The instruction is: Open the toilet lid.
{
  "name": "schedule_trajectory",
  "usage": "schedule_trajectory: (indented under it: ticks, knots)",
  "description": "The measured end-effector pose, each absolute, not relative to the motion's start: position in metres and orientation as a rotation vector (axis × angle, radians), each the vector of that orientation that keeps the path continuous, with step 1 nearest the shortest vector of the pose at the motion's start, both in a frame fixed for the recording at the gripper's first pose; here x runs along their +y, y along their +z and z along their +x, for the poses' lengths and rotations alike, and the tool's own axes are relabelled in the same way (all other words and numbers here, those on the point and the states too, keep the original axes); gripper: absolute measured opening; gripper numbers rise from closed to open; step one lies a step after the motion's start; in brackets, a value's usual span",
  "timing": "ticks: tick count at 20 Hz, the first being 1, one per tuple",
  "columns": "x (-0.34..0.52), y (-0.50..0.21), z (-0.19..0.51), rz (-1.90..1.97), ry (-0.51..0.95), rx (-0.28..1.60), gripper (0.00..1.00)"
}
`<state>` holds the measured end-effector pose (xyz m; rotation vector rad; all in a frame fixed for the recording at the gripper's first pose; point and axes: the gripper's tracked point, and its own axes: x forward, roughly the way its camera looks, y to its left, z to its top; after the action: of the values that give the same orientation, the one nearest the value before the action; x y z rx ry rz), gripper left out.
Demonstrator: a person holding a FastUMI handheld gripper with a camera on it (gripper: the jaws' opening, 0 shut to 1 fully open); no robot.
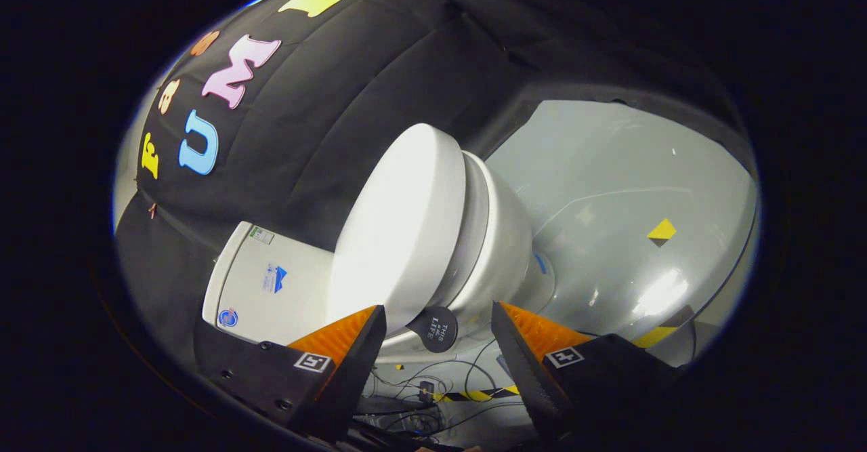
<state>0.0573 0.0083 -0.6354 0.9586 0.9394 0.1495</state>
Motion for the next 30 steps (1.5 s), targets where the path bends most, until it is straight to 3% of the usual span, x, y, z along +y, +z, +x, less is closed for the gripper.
schedule_trajectory:
  ticks: [3, 5, 8, 10, 21, 22, 30]
  knots:
    - [0.02, -0.642, 0.058, 1.039, 0.178, 0.983, 0.97]
    - [0.024, -0.651, 0.062, 1.052, 0.173, 0.989, 0.8]
    - [0.027, -0.664, 0.057, 1.082, 0.156, 1.031, 0.35]
    - [0.021, -0.658, 0.061, 1.131, 0.164, 1.008, 0.19]
    - [0.046, -0.661, 0.05, 1.14, 0.127, 1.073, 0.16]
    - [0.009, -0.641, 0.055, 1.179, 0.117, 1.059, 0.09]
    - [0.028, -0.635, 0.057, 1.045, 0.103, 1.062, 0.07]
